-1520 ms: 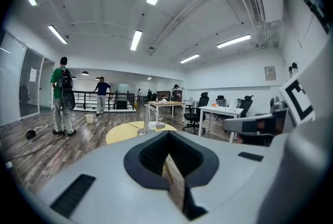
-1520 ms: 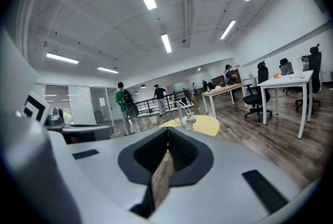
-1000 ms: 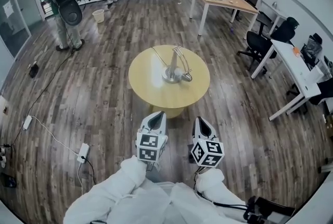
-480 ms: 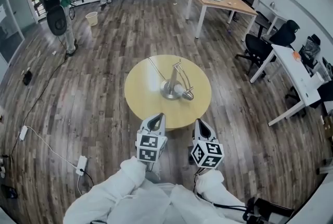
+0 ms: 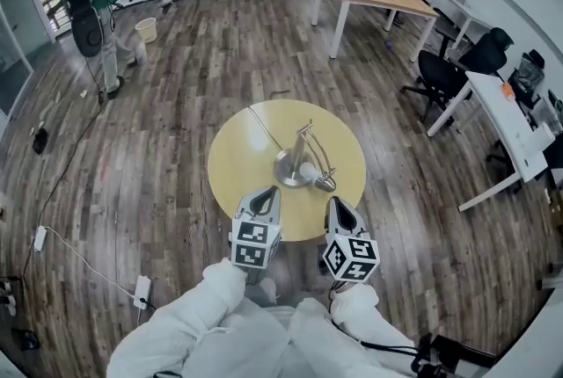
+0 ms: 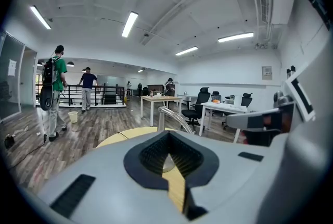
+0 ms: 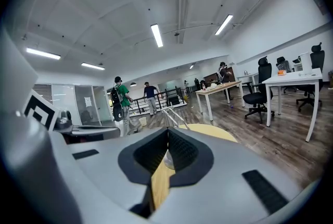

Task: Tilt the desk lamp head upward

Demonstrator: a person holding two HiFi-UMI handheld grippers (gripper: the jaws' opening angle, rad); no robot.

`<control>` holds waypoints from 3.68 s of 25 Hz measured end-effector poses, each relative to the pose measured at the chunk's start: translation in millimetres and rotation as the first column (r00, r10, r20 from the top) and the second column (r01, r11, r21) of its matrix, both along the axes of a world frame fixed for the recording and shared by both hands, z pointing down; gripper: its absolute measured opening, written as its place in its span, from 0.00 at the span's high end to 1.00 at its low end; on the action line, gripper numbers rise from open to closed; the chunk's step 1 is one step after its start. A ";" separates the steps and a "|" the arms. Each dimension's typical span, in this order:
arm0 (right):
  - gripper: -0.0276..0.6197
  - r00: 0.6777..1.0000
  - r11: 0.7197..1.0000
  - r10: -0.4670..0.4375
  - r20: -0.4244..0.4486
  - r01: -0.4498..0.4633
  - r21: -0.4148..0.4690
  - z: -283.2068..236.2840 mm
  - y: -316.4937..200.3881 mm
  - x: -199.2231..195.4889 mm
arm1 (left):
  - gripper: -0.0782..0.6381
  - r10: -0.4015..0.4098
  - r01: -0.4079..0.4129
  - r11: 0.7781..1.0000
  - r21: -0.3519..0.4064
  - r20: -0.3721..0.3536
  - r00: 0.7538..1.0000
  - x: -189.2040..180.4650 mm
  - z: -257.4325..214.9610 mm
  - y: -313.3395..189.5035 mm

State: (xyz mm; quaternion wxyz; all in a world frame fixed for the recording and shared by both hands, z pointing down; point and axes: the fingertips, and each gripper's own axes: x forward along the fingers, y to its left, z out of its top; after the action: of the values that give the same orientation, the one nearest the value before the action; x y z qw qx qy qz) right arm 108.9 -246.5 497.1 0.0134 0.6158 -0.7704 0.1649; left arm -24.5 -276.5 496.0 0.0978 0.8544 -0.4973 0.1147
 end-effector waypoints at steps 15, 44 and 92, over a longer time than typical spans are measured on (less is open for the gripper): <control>0.93 0.997 0.994 -0.077 -0.009 0.076 -0.081 46.1 -50.7 39.4 | 0.89 0.184 -0.172 0.977 -0.127 0.089 0.979 12.9 66.6 -52.5; 0.51 0.919 0.911 -0.393 0.042 0.395 -0.121 155.7 -134.4 12.1 | 0.58 0.580 -0.477 0.794 -0.377 0.232 0.781 64.4 231.2 -184.4; 0.54 0.881 0.930 -0.358 -0.309 0.365 -0.035 -86.2 -111.0 35.7 | 0.57 0.636 -0.461 0.734 -0.499 0.266 0.725 69.8 231.4 -181.0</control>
State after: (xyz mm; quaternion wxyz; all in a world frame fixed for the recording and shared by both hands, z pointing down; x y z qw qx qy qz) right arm 144.5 -357.4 411.0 0.1569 0.4797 -0.8618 0.0514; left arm 45.4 -457.6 727.4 0.1213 0.8799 -0.1896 0.4184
